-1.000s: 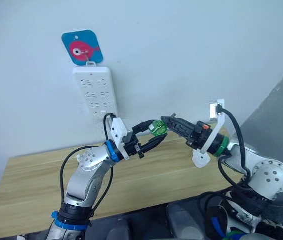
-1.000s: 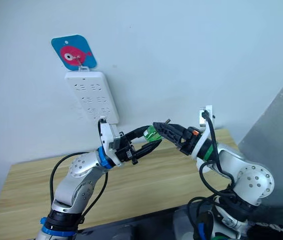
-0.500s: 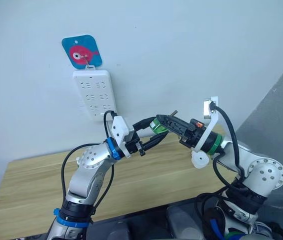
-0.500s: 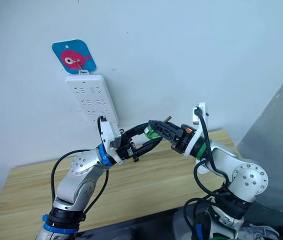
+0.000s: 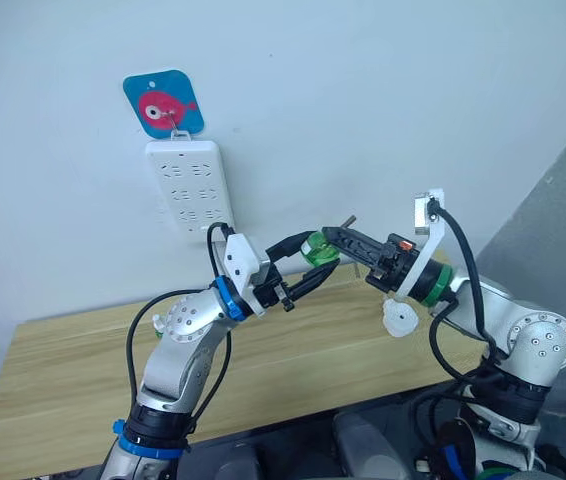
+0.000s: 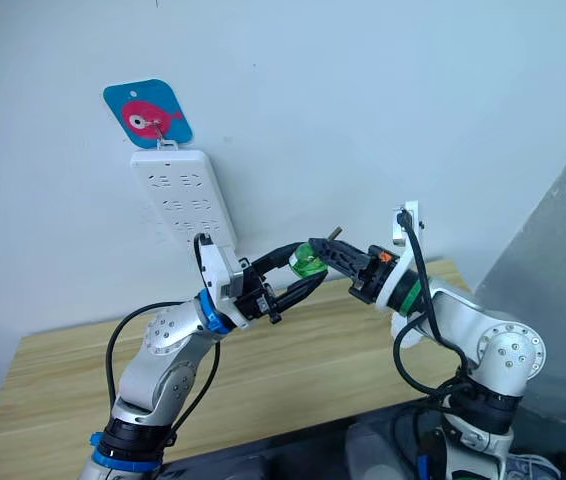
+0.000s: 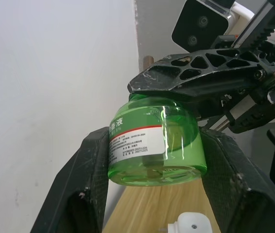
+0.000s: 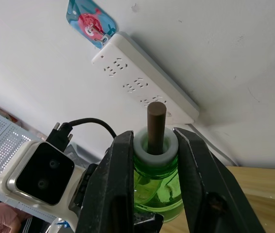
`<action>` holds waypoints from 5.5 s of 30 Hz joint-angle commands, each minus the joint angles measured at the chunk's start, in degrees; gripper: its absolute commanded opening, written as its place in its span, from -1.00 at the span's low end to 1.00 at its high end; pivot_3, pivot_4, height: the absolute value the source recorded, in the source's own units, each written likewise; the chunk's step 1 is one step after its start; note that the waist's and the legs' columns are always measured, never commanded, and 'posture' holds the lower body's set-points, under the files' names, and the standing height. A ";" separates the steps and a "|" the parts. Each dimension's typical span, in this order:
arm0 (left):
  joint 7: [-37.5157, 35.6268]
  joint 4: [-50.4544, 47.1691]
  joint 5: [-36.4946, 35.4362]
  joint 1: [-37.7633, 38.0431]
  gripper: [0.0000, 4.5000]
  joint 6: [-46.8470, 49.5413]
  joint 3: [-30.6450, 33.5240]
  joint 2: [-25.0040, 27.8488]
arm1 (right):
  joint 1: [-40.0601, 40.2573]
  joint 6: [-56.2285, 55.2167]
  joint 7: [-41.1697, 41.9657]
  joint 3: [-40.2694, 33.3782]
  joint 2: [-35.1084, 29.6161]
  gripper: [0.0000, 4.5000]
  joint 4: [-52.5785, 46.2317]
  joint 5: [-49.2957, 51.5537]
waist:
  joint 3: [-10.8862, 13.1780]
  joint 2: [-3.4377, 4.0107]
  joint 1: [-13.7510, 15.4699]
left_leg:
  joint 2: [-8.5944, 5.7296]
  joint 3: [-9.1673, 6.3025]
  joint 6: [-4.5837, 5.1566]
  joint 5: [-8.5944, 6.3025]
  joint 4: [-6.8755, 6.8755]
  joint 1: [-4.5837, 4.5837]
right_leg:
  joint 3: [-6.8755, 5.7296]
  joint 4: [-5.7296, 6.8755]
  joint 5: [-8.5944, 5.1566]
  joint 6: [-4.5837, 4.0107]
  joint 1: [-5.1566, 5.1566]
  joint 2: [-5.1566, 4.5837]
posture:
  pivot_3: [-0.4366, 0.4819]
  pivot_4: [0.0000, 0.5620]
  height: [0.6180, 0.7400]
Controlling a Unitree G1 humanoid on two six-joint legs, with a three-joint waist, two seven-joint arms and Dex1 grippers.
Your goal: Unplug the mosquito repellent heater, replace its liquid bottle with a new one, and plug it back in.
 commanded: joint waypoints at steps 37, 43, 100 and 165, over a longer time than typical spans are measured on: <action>-10.59 -13.30 -9.03 15.90 1.00 19.95 11.59 26.25 | 5.25 -61.00 15.88 36.39 -7.20 -0.63 42.29 -72.63 | 2.76 -0.94 4.61 | 0.13 0.13 0.00 -0.01 -0.11 0.24 | 0.11 0.00 -0.02 -0.03 0.00 0.06 | -0.21 -0.28 0.89; -7.57 -14.82 -9.19 15.76 1.00 21.41 12.54 25.50 | 2.74 -65.44 16.93 32.77 -5.41 -0.63 51.68 -75.79 | 2.96 -0.92 5.37 | 0.11 0.09 0.00 -0.01 -0.15 0.22 | 0.06 -0.02 0.00 -0.07 -0.01 0.02 | -0.15 -0.29 0.89; 6.40 15.62 4.61 27.23 1.00 4.94 28.99 17.65 | 7.12 -40.50 54.50 39.13 -29.14 0.99 -9.06 -66.37 | 4.08 -1.29 7.90 | 0.12 0.05 -0.02 0.00 -0.08 0.25 | -0.09 -0.08 -0.11 0.09 0.03 -0.07 | -0.18 -0.13 0.89; -8.49 59.49 11.96 -2.81 0.01 -8.08 17.99 21.54 | -5.08 -4.67 39.30 34.02 -29.42 1.00 -25.33 -44.64 | 12.60 -1.25 3.29 | 0.67 0.23 -0.37 0.19 -0.16 -0.72 | -0.17 -0.09 0.06 0.29 -0.98 -0.24 | -0.59 0.42 0.89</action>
